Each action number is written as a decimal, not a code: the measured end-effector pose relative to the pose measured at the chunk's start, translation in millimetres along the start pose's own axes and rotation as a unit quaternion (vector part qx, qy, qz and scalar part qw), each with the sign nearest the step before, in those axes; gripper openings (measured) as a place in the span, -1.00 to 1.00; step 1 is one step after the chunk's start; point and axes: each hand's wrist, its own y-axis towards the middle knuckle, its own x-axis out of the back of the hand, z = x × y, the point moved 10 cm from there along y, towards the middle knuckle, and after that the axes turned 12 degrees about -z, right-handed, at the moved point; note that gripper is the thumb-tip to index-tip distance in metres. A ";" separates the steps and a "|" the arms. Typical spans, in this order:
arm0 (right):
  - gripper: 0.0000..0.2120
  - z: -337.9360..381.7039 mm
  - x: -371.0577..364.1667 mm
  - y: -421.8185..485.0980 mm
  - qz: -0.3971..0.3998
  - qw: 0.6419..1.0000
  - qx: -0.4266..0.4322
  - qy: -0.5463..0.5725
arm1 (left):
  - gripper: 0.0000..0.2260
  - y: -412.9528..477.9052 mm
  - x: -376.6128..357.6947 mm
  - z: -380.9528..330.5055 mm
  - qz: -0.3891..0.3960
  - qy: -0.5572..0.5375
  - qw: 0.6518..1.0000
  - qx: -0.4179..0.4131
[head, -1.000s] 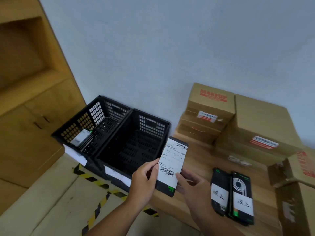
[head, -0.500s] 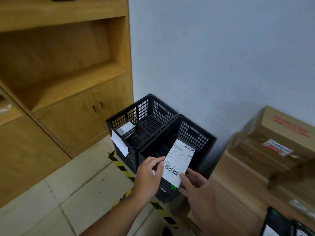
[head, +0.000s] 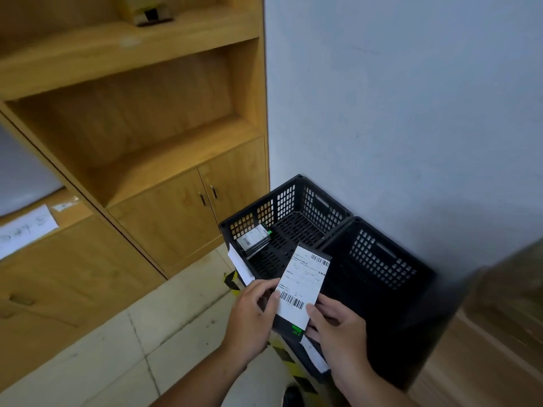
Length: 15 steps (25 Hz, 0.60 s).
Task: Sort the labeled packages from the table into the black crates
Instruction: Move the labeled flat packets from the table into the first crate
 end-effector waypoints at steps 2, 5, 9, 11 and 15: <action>-0.74 5.2 -14.2 16.6 0.001 1.000 -0.001 -0.002 | -0.79 21.1 2.4 1.1 -0.009 0.009 1.000 0.004; -0.74 17.3 -29.4 35.7 -0.005 1.000 0.002 -0.008 | -0.77 48.3 3.3 -1.3 -0.017 0.026 1.000 -0.002; -0.75 30.4 -46.6 53.7 -0.007 1.000 0.009 -0.019 | -0.77 76.3 0.4 2.8 -0.005 0.010 1.000 0.012; -0.72 32.0 -58.4 59.6 -0.008 1.000 0.008 -0.019 | -0.78 90.2 3.2 8.4 0.001 -0.003 1.000 0.014; -0.70 32.2 -87.3 65.5 -0.028 0.999 0.005 -0.018 | -0.79 123.2 14.8 20.3 0.024 -0.012 1.000 -0.007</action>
